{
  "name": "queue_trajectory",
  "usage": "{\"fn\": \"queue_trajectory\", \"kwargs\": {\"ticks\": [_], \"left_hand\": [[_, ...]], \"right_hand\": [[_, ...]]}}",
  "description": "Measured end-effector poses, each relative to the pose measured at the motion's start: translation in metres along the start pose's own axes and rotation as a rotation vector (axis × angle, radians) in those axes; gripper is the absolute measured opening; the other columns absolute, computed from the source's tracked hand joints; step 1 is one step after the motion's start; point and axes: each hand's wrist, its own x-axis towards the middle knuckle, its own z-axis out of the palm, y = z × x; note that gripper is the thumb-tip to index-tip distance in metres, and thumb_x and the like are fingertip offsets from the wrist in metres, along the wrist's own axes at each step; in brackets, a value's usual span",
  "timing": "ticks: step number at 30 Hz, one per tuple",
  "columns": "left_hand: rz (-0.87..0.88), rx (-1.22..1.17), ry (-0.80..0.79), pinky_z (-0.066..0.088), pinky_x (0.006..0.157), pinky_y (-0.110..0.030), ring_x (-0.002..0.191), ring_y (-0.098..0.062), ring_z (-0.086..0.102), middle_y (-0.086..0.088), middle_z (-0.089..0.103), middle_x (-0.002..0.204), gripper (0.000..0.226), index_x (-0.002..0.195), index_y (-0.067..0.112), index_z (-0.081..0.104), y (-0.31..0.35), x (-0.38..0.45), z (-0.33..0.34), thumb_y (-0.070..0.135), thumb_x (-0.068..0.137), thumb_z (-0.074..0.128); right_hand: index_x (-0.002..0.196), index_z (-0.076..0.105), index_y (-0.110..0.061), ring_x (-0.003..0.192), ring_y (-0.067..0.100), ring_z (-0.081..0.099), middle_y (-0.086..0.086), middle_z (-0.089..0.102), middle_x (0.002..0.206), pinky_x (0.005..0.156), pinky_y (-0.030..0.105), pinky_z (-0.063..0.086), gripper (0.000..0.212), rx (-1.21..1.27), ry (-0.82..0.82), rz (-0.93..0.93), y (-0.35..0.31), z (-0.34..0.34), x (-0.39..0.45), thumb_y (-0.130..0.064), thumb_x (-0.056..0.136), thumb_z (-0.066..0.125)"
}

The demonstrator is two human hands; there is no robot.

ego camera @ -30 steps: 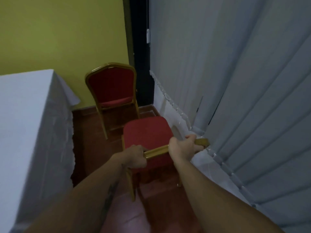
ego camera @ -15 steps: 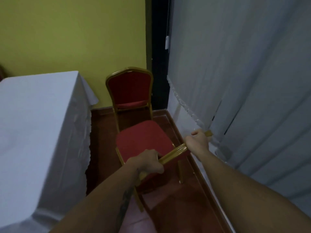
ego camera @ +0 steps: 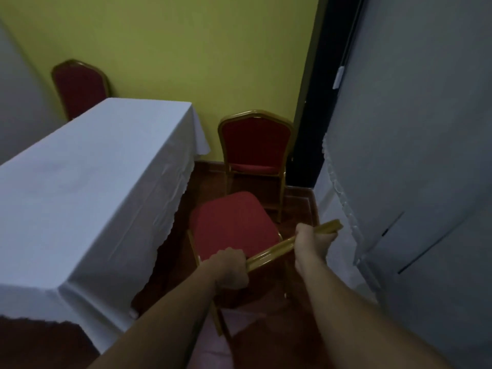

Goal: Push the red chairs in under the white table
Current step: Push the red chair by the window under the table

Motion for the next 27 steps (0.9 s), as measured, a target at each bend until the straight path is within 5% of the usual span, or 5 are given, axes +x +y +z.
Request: {"fn": "queue_trajectory", "kwargs": {"ticks": [9,12,16,22,27], "left_hand": [[-0.151,-0.162,0.048,0.053,0.073,-0.038,0.098,-0.031,0.065,-0.010,0.063,0.109,0.033,0.115,0.012,0.063,0.054,-0.003,0.002,0.017,0.083,0.058],[-0.152,-0.197,0.076,0.046,0.068,-0.036,0.090,-0.028,0.061,-0.009,0.060,0.104,0.033,0.118,0.012,0.063,0.071,-0.011,0.006,0.019,0.086,0.058],[-0.160,-0.258,0.117,0.046,0.063,-0.034,0.078,-0.026,0.057,-0.007,0.057,0.091,0.027,0.111,0.009,0.065,0.085,-0.018,0.013,0.020,0.087,0.060],[-0.260,-0.299,0.164,0.053,0.072,-0.038,0.086,-0.028,0.060,-0.009,0.059,0.100,0.030,0.116,0.010,0.063,0.072,-0.020,0.013,0.020,0.088,0.059],[-0.363,-0.329,0.201,0.054,0.092,-0.045,0.101,-0.031,0.061,-0.012,0.060,0.114,0.035,0.120,0.012,0.061,0.054,-0.012,0.005,0.021,0.087,0.062]], "right_hand": [[0.155,0.024,-0.007,0.075,0.020,0.053,0.008,0.059,0.102,0.064,0.029,0.043,0.073,-0.140,-0.179,-0.001,-0.034,-0.010,0.037,-0.001,0.091,0.057],[0.108,0.052,0.003,0.062,0.019,0.050,0.011,0.055,0.080,0.043,0.021,0.046,0.028,-0.240,-0.239,0.001,-0.043,-0.009,0.059,-0.003,0.083,0.061],[0.075,0.052,-0.004,0.051,0.022,0.053,0.005,0.062,0.056,0.041,0.024,0.046,0.012,-0.419,-0.420,-0.026,-0.053,-0.002,0.070,-0.007,0.067,0.061],[0.126,0.056,-0.003,0.088,0.033,0.067,0.016,0.065,0.109,0.076,0.045,0.057,0.065,-0.485,-0.557,0.057,-0.055,0.039,0.091,-0.010,0.062,0.066],[0.147,0.035,-0.007,0.099,0.027,0.062,0.010,0.058,0.122,0.075,0.038,0.050,0.077,-0.354,-0.643,0.036,-0.046,0.055,0.052,-0.010,0.080,0.072]]}}
